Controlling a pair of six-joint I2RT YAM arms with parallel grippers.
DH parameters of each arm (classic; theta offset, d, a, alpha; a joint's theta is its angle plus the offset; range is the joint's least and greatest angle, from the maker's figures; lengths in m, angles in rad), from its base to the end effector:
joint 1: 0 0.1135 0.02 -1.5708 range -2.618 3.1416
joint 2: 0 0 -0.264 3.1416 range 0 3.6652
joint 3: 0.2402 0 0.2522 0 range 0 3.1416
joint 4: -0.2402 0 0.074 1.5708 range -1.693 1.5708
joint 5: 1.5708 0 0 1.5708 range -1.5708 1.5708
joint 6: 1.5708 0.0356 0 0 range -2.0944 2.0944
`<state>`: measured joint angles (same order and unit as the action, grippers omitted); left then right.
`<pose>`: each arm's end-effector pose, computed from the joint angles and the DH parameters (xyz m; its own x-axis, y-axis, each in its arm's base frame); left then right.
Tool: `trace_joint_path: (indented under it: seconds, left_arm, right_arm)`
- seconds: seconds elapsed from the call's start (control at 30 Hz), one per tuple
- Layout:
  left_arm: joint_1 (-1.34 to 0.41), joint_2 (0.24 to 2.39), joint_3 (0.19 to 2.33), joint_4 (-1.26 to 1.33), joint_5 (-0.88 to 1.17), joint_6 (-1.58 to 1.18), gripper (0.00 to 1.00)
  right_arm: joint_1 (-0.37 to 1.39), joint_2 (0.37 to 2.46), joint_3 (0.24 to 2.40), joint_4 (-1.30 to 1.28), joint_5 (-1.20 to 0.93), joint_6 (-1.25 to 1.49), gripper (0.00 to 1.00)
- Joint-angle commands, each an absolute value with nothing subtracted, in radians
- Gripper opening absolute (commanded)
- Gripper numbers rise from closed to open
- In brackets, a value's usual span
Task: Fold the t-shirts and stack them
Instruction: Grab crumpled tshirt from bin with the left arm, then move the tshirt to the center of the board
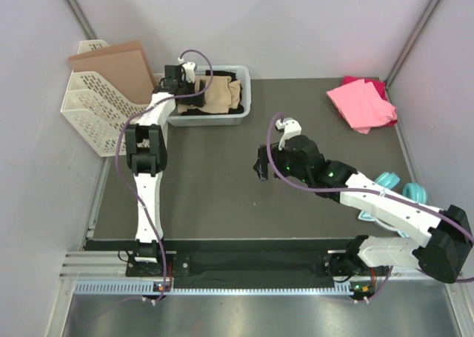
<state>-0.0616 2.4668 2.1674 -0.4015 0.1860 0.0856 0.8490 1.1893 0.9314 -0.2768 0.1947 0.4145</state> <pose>0.5597 -0.0411 0.1932 -0.6241 0.1227 -0.7717 0.2559 0.9652 -0.0535 0.1820 0.1963 0.2985 -0.5605 -0.0387 -0.8273 -0.4378 0.8618 0.2563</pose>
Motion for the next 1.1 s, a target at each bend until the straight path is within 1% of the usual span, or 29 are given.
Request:
trace_joint_path:
  seconds: [0.0,0.03,0.07,0.13,0.17,0.2,0.33,0.43,0.53,0.63,0.83,1.0,1.07]
  left_arm:
    - [-0.060,2.485,2.197,-0.365,0.189,0.107,0.97]
    - [-0.060,2.487,2.195,-0.365,0.196,0.112,0.88]
    - [-0.060,2.487,2.197,-0.365,0.204,0.112,0.68]
    - [-0.060,2.480,2.197,-0.365,0.209,0.110,0.32]
    - [-0.060,2.473,2.197,-0.370,0.209,0.110,0.08]
    - [-0.060,2.467,2.198,-0.376,0.210,0.113,0.00]
    - [-0.060,2.412,2.168,-0.379,0.233,0.129,0.00]
    - [-0.060,2.318,2.122,-0.367,0.265,0.140,0.00]
    - [-0.060,2.191,2.095,-0.367,0.299,0.129,0.00]
    - [-0.063,2.019,2.105,-0.391,0.356,0.104,0.00]
    - [-0.075,1.794,2.154,-0.485,0.439,0.064,0.00]
    - [-0.084,1.677,2.157,-0.574,0.526,0.026,0.00]
    - [-0.109,1.623,2.151,-0.647,0.567,0.026,0.00]
  right_arm:
    - [0.864,1.180,0.994,-0.219,0.164,0.429,1.00]
    - [0.864,1.177,0.996,-0.219,0.163,0.436,1.00]
    - [0.865,1.174,0.997,-0.218,0.160,0.437,1.00]
    - [0.864,1.170,0.996,-0.219,0.160,0.440,1.00]
    - [0.865,1.170,0.996,-0.221,0.158,0.440,1.00]
    - [0.867,1.169,0.994,-0.219,0.160,0.440,1.00]
    - [0.865,1.158,0.986,-0.219,0.158,0.443,1.00]
    - [0.867,1.141,0.976,-0.218,0.158,0.443,1.00]
    - [0.867,1.128,0.959,-0.212,0.163,0.442,1.00]
    - [0.868,1.114,0.940,-0.203,0.164,0.439,0.99]
    - [0.882,1.066,0.910,-0.198,0.202,0.436,0.98]
    - [0.885,0.997,0.897,-0.222,0.228,0.433,0.97]
    - [0.885,0.951,0.896,-0.238,0.262,0.431,0.97]
